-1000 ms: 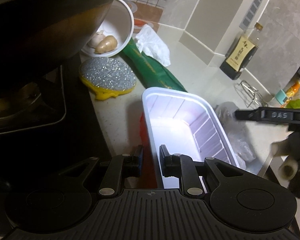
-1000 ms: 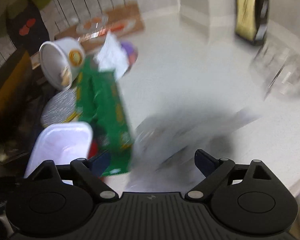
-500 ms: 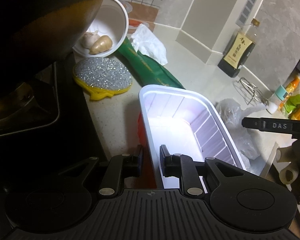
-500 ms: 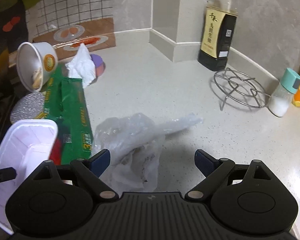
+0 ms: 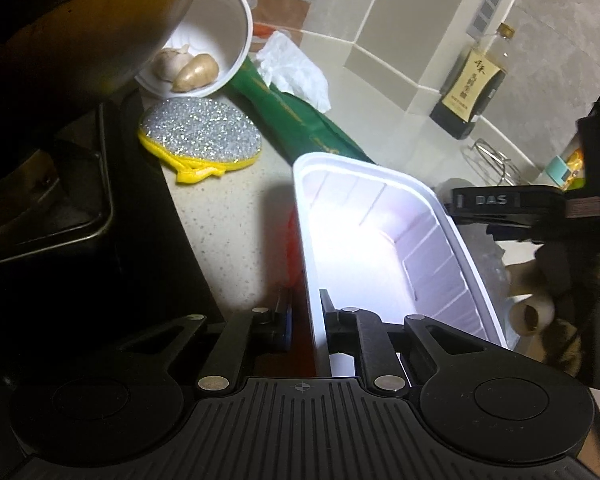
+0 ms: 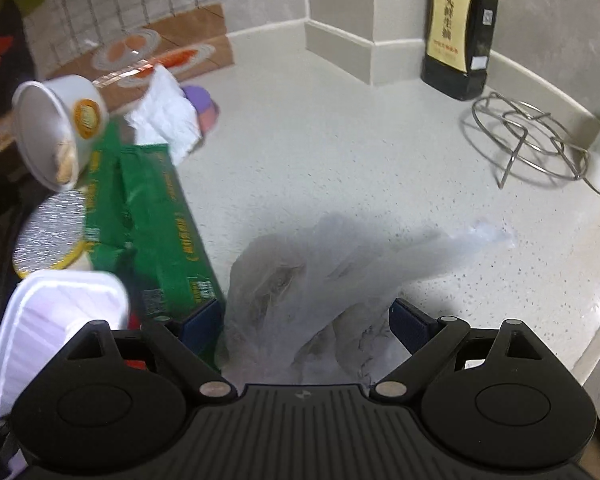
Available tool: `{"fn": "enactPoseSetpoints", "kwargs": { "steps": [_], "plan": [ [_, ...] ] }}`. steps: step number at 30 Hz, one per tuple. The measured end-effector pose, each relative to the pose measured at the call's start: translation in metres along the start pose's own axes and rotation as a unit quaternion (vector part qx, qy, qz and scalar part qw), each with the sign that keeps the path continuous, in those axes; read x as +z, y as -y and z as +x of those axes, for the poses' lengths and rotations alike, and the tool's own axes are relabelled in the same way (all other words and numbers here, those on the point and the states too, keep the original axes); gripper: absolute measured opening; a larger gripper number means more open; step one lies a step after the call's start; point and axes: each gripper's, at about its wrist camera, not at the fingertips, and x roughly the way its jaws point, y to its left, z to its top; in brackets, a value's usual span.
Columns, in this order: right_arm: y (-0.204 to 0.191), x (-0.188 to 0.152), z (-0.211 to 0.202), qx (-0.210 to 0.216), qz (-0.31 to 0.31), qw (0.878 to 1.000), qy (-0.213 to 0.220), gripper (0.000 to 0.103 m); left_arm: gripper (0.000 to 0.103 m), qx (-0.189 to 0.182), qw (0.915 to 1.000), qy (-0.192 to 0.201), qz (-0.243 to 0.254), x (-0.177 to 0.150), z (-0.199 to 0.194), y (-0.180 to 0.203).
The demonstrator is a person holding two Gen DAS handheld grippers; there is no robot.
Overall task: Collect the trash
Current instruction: 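Lift the clear bag with the right tool while the left tool holds the tray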
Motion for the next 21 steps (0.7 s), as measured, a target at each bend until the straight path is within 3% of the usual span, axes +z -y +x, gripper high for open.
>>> {"fn": "enactPoseSetpoints", "kwargs": {
  "steps": [1,6,9,14,21],
  "plan": [
    [-0.001,0.0,0.003,-0.005,0.004,1.0,-0.002,0.084,0.015,-0.002,1.0,0.0,-0.001,0.0,0.0,-0.001],
    [-0.003,0.005,0.004,-0.013,0.012,1.0,-0.016,0.036,0.013,-0.026,0.9997,0.001,-0.001,0.001,-0.001,-0.008],
    [-0.006,0.006,-0.004,-0.017,0.012,1.0,-0.014,0.024,0.012,-0.045,0.999,0.004,0.0,0.002,-0.004,-0.012],
    [-0.005,0.004,-0.035,-0.023,0.031,0.999,0.024,0.022,0.013,-0.06,0.9977,0.027,-0.012,0.004,-0.014,-0.018],
    [-0.004,-0.009,-0.101,0.007,0.024,0.997,0.078,0.022,0.012,-0.065,0.995,0.074,-0.017,0.007,-0.043,-0.005]
  ]
}}
